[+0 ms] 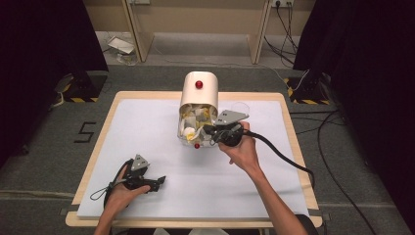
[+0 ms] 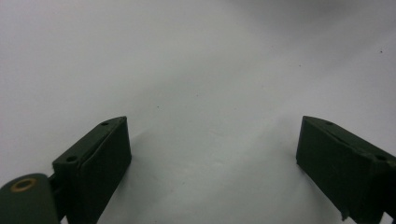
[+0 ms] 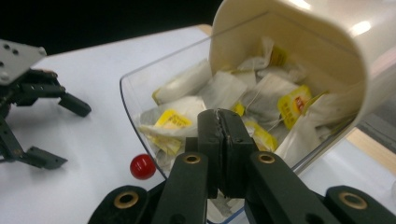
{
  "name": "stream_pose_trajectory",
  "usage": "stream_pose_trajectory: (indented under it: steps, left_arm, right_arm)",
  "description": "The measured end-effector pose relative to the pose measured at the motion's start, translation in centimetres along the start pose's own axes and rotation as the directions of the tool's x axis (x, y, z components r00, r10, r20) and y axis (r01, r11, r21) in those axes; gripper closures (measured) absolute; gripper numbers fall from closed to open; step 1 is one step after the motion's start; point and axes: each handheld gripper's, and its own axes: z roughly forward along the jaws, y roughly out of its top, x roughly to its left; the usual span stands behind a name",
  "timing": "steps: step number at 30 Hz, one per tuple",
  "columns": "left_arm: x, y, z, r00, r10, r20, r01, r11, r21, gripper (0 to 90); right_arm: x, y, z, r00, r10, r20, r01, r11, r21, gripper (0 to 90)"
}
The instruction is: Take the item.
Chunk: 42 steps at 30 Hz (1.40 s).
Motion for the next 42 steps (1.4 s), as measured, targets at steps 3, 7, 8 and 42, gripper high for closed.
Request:
stream_pose_trajectory:
  steps: [3,7,8,42]
  left_arm:
    - [0.0,0.0,0.0,1.0000,0.000,0.000,0.000,1.0000,0.000,9.4]
    - [0.0,0.0,0.0,1.0000,-0.001,0.000,0.001,1.0000,0.000,9.4]
    - [0.0,0.0,0.0,1.0000,-0.001,0.000,0.001,1.0000,0.000,9.4]
    - [0.0,0.0,0.0,1.0000,-0.002,0.002,0.002,1.0000,-0.002,9.4]
  right_arm:
    - [-0.1,0.2,-0.5,1.0000,0.005,0.003,-0.005,1.000,-0.020,88.7]
    - [-0.4,0.4,-1.1,1.0000,0.006,0.005,-0.006,0.999,-0.042,88.7]
    - [-0.4,0.4,-1.1,1.0000,0.006,0.005,-0.006,0.999,-0.042,88.7]
    - [-3.6,0.2,-7.7,0.9898,0.057,0.131,-0.037,0.987,-0.157,88.3]
